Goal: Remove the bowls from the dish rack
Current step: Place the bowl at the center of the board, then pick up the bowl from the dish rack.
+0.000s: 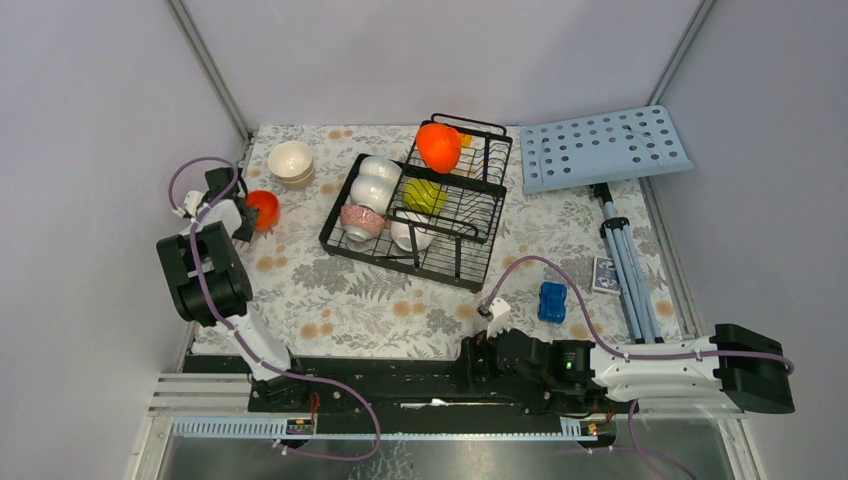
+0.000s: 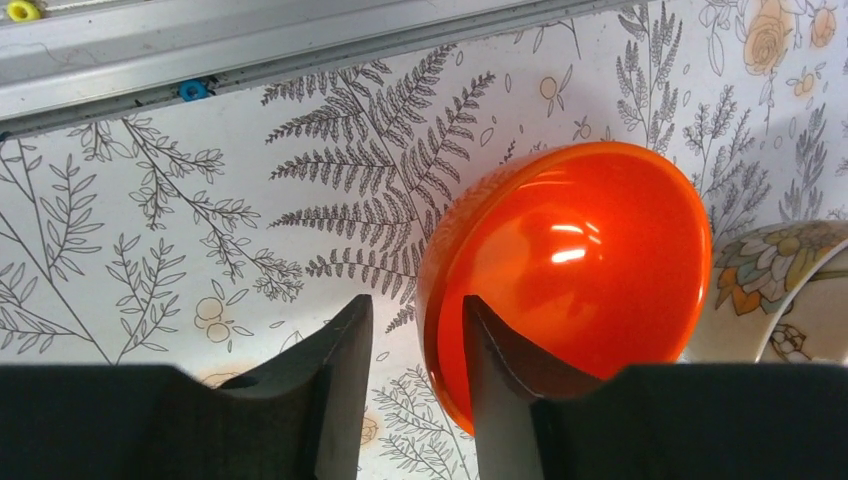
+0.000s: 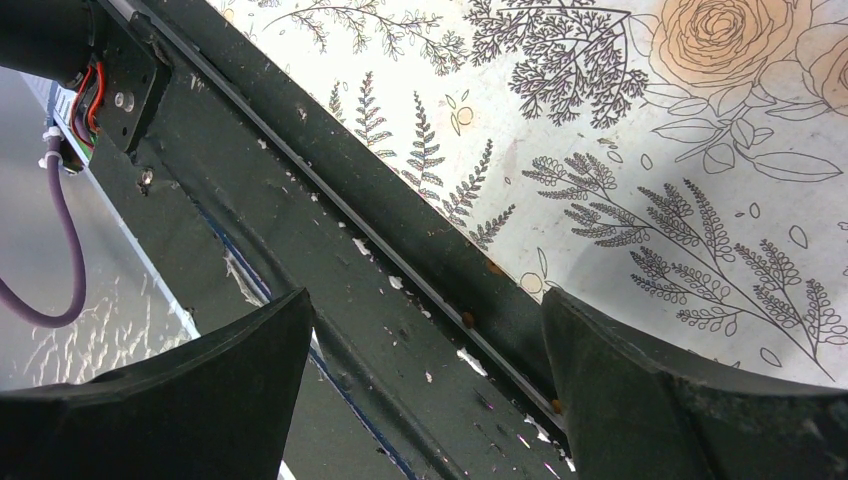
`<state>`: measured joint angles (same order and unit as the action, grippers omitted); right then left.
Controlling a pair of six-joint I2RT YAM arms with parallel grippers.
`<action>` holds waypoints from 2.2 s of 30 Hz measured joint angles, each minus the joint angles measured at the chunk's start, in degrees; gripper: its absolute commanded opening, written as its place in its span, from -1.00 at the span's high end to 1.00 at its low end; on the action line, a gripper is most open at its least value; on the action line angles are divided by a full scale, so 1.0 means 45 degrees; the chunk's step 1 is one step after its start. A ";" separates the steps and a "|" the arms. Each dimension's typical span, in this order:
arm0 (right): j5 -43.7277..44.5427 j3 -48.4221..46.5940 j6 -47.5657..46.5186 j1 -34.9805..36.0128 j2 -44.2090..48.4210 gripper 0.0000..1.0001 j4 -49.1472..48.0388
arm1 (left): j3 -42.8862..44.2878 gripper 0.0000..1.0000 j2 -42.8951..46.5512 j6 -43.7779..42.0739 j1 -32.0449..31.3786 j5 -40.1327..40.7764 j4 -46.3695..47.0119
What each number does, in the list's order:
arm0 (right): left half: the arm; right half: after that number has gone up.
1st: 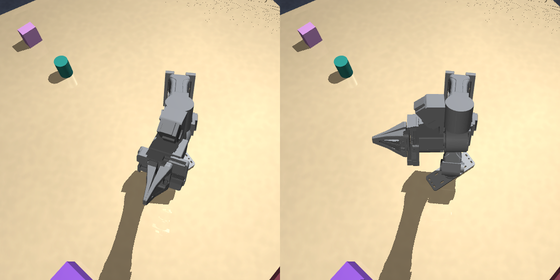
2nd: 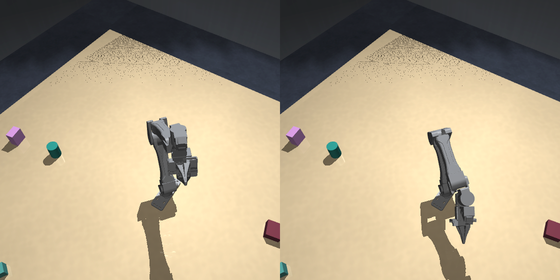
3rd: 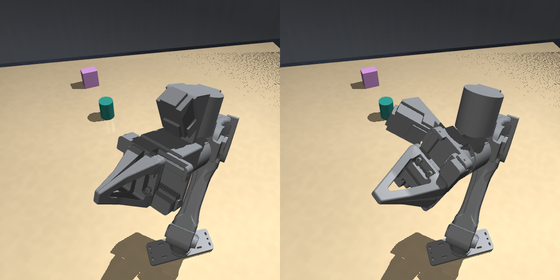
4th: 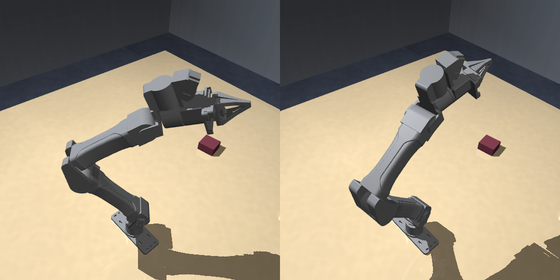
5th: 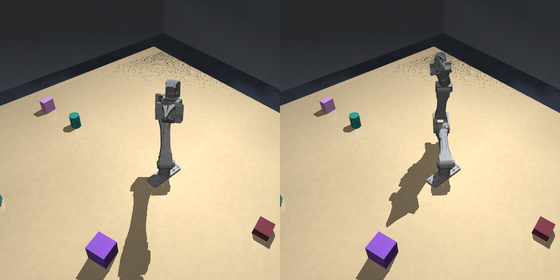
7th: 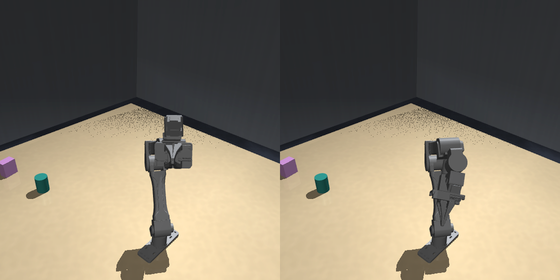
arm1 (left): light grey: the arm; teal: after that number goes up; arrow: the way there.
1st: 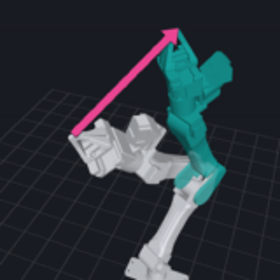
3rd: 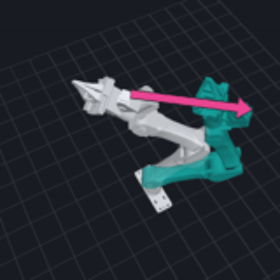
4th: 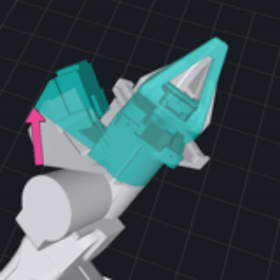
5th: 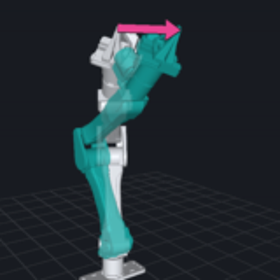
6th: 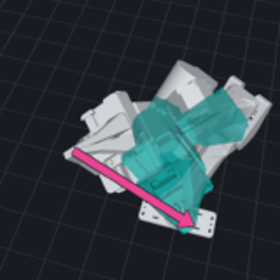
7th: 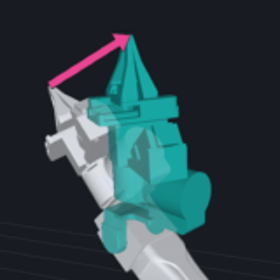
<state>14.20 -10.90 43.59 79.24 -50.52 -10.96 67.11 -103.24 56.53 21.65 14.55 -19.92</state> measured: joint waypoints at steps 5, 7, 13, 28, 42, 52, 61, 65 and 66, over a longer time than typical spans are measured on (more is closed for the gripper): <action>0.0000 0.0000 0.0005 0.0000 0.0063 -0.83 0.0000 | 0.0000 -0.39 0.0010 -0.0180 0.0000 -0.0291 0.0024; 0.0000 0.0000 0.0005 0.0000 0.0155 -0.86 0.0000 | -0.0019 -0.56 0.0102 -0.0219 0.0005 -0.0437 0.0015; -0.0034 0.0024 -0.0005 0.0000 0.0262 -0.96 -0.0005 | -0.1690 -0.97 0.2283 0.0165 0.0000 -0.1258 0.0413; -0.0573 -0.0510 -0.1093 0.0019 0.1671 -0.95 0.1054 | -0.5231 -0.97 1.1982 -0.1277 -0.2759 -0.2526 0.0442; 0.0000 -0.8665 -0.4886 0.0058 0.2652 -0.90 0.4813 | -0.5353 -0.98 1.3245 -0.2909 -0.4847 -0.5731 0.2900; 0.4711 -1.3789 -0.7218 -0.1064 -0.3089 -0.90 0.5367 | -0.1015 -0.97 0.9005 -0.3803 -0.8845 -0.5532 0.4459; 0.3570 -1.4523 -0.5144 -0.7329 -0.3633 -0.85 0.4449 | 0.0165 -0.98 0.7883 -0.3585 -0.8888 -0.5979 0.6047; 0.2992 -1.2585 -0.3759 -0.9117 -0.2730 -0.85 0.3706 | 0.0622 -0.98 0.7019 -0.3298 -0.8956 -0.6319 0.6271; 0.2807 -1.2196 -0.3439 -0.9505 -0.2560 -0.85 0.3677 | 0.0646 -0.98 0.6868 -0.3215 -0.8966 -0.6382 0.6324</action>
<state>26.83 -65.78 28.12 36.47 -62.04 5.58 70.02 -72.34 42.06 -18.70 -14.17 8.54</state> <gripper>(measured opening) 0.926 0.988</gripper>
